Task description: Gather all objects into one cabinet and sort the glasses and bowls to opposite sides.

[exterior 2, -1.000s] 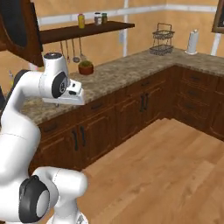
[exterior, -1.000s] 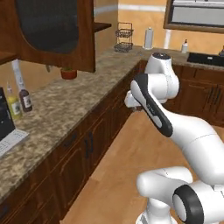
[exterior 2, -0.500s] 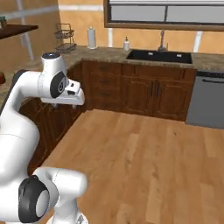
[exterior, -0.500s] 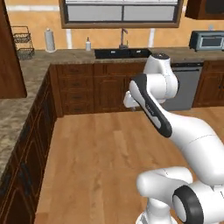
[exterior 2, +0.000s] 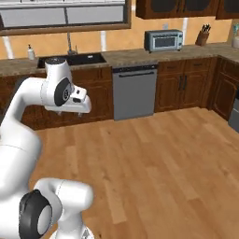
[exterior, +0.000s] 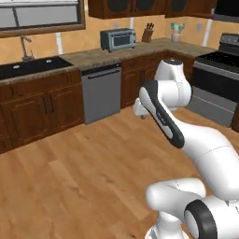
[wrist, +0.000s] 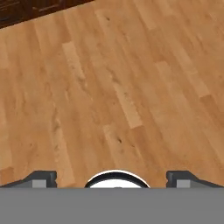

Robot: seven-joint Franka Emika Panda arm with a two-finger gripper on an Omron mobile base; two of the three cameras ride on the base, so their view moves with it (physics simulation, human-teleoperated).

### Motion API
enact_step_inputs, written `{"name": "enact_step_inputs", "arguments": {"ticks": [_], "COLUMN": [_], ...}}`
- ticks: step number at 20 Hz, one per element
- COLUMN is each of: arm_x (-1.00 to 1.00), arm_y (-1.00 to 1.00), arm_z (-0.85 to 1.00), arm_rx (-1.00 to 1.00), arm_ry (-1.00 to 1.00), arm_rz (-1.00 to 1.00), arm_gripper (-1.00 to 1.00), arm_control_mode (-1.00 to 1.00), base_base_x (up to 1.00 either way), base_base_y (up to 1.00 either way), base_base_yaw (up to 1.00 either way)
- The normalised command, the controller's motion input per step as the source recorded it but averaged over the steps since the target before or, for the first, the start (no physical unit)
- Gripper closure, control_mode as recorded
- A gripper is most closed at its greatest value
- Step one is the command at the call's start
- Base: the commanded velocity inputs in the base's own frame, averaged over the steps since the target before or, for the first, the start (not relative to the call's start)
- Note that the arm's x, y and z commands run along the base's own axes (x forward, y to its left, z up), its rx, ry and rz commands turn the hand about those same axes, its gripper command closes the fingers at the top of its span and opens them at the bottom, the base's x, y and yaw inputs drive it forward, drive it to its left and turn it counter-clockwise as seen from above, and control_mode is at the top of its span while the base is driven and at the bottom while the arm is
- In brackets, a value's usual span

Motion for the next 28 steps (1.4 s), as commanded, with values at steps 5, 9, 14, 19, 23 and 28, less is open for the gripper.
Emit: {"name": "enact_step_inputs", "arguments": {"ticks": [5,9,14,19,23,28], "arm_x": [0.00,0.00,0.00,0.00,0.00,0.00], "arm_y": [0.00,0.00,0.00,0.00,0.00,0.00], "arm_z": [0.00,0.00,0.00,0.00,0.00,0.00], "arm_rx": [0.00,0.00,0.00,0.00,0.00,0.00], "arm_ry": [0.00,0.00,0.00,0.00,0.00,0.00], "arm_rz": [0.00,0.00,0.00,0.00,0.00,0.00], "arm_gripper": [-1.00,-1.00,-1.00,-1.00,-1.00,-1.00], "arm_control_mode": [1.00,1.00,1.00,1.00,1.00,1.00], "base_base_x": [0.34,0.93,1.00,1.00,1.00,1.00], "base_base_y": [0.03,0.67,0.89,0.99,0.67,0.39], "base_base_yaw": [-0.87,-0.59,-0.37,-0.29,-0.42,-0.38]}}
